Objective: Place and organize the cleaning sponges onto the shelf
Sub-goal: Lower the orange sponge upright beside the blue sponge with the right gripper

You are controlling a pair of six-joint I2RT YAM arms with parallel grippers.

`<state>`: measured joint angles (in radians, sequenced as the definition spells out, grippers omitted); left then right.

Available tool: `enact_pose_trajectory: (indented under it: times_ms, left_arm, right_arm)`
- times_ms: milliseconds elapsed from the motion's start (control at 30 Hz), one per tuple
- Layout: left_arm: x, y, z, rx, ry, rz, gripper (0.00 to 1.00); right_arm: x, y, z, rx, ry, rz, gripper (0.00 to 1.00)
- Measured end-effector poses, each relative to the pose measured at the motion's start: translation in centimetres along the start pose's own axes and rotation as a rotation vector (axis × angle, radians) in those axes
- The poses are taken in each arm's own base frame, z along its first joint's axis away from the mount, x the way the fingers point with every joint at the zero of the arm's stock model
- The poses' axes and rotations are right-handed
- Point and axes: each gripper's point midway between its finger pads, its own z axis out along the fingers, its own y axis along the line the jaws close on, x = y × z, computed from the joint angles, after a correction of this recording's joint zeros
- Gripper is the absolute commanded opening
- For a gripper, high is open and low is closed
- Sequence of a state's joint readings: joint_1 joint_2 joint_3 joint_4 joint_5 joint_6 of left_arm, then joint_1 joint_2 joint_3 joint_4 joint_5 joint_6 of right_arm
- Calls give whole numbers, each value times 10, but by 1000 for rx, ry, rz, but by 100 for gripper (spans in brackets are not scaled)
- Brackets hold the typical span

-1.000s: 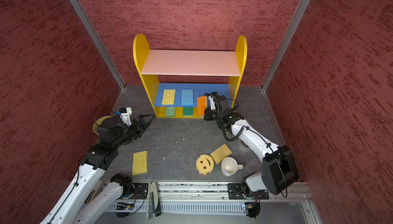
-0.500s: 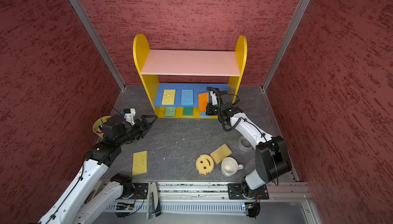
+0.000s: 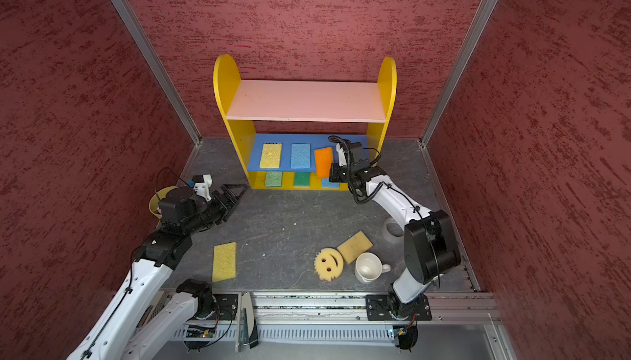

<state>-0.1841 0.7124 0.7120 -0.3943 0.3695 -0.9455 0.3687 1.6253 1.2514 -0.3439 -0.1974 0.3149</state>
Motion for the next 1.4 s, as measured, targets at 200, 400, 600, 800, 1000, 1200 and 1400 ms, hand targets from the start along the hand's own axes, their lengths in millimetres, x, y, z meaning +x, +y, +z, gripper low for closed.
enact_pose_trajectory:
  times_ms: [200,400,600,800,1000,1200,1400]
  left_arm:
    - [3,5,2,-8,13,-9,86]
    - [3,5,3,-6,16,-9,86]
    - [3,7,7,-10,29,-14,86]
    - [5,6,7,-8,37,-15,86]
    - [5,6,8,-6,41,-18,86]
    - [6,7,9,-9,46,-23,86]
    - [6,7,9,-9,48,-25,86]
  right_arm:
    - [1,-2,3,7,10,-3,0]
    - [1,-3,5,11,15,-5,0]
    - [1,-4,7,19,16,-4,0]
    - [1,-6,8,29,14,-4,1]
    - [-2,-6,10,32,18,-4,3]
    - [-2,-7,11,35,20,-4,7]
    - [0,-9,14,43,25,-3,13]
